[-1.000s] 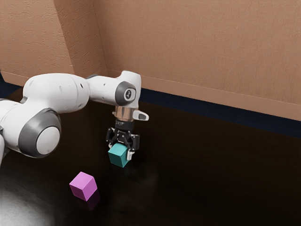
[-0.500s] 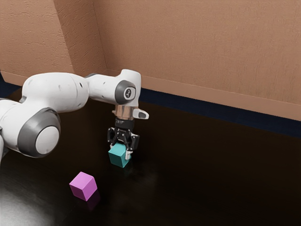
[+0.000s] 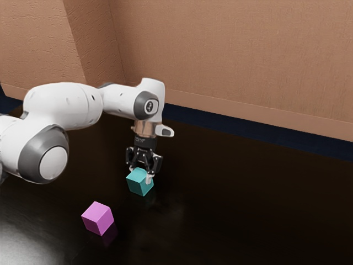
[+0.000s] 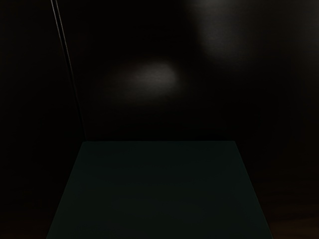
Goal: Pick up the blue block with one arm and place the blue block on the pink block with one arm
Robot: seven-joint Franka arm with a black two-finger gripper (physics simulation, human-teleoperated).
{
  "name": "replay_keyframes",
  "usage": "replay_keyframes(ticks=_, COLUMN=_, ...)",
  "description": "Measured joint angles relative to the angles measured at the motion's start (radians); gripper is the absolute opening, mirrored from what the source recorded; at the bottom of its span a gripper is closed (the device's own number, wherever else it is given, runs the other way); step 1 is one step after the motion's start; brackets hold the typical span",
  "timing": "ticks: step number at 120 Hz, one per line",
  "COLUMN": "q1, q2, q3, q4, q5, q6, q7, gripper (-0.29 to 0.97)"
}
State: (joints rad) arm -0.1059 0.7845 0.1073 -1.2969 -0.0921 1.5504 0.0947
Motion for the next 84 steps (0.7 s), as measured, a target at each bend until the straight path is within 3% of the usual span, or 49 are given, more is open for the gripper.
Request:
replay_keyframes(ticks=38, q1=0.000, q2=0.021, q3=0.000, q4=0.000, q5=-0.003, q6=0.012, q7=-0.002, gripper=0.47)
replay_keyframes(ticks=84, q1=0.000, q2=0.005, q3=0.000, q4=0.000, q5=-0.001, q6=0.011, q7=-0.004, gripper=0.42)
